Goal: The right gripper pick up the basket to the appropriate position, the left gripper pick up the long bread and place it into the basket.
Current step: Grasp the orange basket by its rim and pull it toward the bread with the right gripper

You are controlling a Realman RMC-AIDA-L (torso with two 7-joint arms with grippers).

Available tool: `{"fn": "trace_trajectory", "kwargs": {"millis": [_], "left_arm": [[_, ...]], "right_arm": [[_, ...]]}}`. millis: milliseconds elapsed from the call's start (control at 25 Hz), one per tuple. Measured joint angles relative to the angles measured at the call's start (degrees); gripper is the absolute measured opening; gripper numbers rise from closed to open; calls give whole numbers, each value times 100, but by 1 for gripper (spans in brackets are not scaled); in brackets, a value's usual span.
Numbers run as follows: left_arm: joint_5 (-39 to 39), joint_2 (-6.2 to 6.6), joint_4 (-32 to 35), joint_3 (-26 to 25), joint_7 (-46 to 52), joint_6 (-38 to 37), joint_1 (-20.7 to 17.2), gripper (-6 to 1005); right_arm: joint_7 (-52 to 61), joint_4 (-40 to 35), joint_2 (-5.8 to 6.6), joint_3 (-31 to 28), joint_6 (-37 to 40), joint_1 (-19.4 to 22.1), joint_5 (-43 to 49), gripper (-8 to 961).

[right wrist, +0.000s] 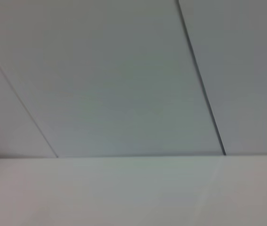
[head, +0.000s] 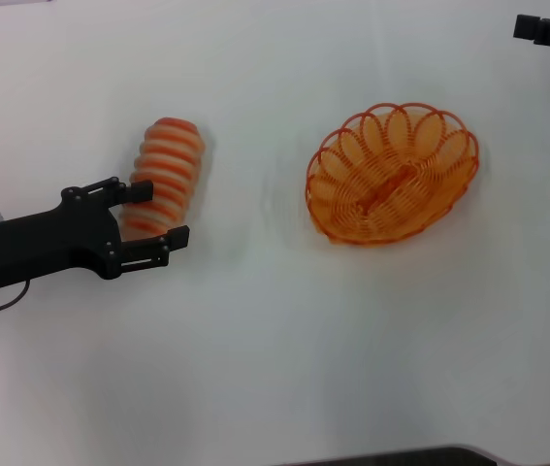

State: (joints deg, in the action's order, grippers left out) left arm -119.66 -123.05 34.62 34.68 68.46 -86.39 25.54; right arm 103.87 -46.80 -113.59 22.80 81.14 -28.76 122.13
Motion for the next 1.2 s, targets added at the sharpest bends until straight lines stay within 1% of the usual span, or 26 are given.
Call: {"fn": "trace_trajectory", "kwargs": {"millis": [200,360,440,680,720,760,920,1200], "left_arm": [[0,13,0,-3,19,0,17,843],[-2,7,0,10,21,0,15,843],[-6,3,0,20,20,0,18,842],[-10,0,0,3,25,-24,36,842],[-10,0,0,4,26,-29,36,842],[-10,0,0,4,26,-32,32,842],[-9,0,2,4,21,-21,18,842],[-5,-8,2,4,4,-23,39,842]], "right_arm": [[803,-67,61,60,-52,-419,983,896],[1192,-85,61,238,-47,-752,1725,892],[1331,-112,28,423,-47,-934,2019,890],[1409,-117,-3,773,-52,-1086,2141,884],[1490,-118,-9,948,-55,-1098,2179,883],[1521,-118,-15,1000,-57,-1104,2213,882],[1621,-108,-47,1053,-69,-1176,2418,878],[1719,-70,-64,1198,-65,-1192,2472,871]]}}
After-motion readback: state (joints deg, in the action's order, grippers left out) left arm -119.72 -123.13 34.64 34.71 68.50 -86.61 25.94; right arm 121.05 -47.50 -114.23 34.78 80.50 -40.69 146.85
